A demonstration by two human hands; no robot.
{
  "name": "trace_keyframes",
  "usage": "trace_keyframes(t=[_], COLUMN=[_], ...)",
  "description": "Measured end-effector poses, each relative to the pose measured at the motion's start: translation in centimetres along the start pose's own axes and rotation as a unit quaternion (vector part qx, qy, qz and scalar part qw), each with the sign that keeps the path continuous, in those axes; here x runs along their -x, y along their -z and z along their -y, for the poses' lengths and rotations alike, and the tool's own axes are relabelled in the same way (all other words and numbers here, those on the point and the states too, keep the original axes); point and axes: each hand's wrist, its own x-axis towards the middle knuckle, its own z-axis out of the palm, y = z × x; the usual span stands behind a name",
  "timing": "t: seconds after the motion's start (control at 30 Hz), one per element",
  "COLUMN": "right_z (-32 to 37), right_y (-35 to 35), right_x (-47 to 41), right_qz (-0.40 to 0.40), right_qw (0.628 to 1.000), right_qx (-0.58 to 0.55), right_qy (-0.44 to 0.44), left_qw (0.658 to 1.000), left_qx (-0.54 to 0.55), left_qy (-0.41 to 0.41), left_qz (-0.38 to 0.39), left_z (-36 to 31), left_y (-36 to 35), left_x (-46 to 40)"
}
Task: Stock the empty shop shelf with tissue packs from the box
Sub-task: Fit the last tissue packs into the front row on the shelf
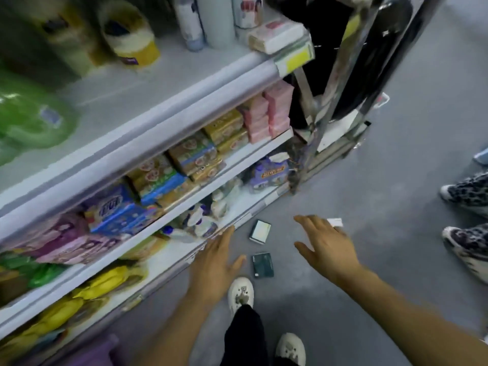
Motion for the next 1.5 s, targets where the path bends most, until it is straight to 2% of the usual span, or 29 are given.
trace_keyframes(t=[0.13, 0.27, 0.4, 0.47, 0.6, 0.7, 0.83, 1.0, 1.2, 1.37, 1.5], right_z=[-3.5, -5.6, -7.1, -7.8, -8.7, -9.0, -8.5, -7.3, -6.3, -5.8, -6.8], right_y=[-8.4, -17.8, -27.8, -32.3, -40.1, -45.2, -50.8, -55.8, -57.5, -57.5, -55.8], right_x=[-1.9, -3.8, -4.9, -5.2, -7.0, -9.0, -10.8, -10.9, -10.8, -9.9, -8.4], right_qz=[0.072, 0.128, 0.154, 0.16, 0.179, 0.199, 0.242, 0.265, 0.22, 0.202, 0.188], right_qw=[0.996, 0.982, 0.938, 0.914, 0.89, 0.88, 0.881, 0.869, 0.867, 0.854, 0.853], right_qx=[-0.003, -0.039, -0.155, -0.187, -0.205, -0.197, -0.148, -0.125, -0.132, -0.211, -0.221], right_qy=[-0.058, -0.133, -0.269, -0.322, -0.366, -0.383, -0.379, -0.398, -0.427, -0.431, -0.435], left_qw=[0.994, 0.986, 0.976, 0.97, 0.963, 0.963, 0.974, 0.964, 0.959, 0.956, 0.957], left_qx=[0.066, 0.041, 0.065, 0.084, 0.094, 0.089, 0.077, 0.116, 0.086, 0.116, 0.152], left_qy=[0.034, 0.045, 0.075, 0.099, 0.149, 0.157, 0.149, 0.203, 0.238, 0.236, 0.214], left_qz=[0.074, 0.152, 0.194, 0.204, 0.204, 0.198, 0.152, 0.13, 0.125, 0.132, 0.123], left_z=[2.8, 5.7, 8.8, 10.4, 13.2, 15.0, 16.3, 16.6, 16.2, 15.8, 14.8], left_y=[-8.6, -17.5, -25.3, -28.8, -35.1, -39.4, -43.6, -47.2, -48.8, -49.0, -48.2], left_x=[-6.0, -11.2, -16.0, -18.3, -23.1, -26.6, -30.8, -34.2, -34.6, -33.9, -32.8])
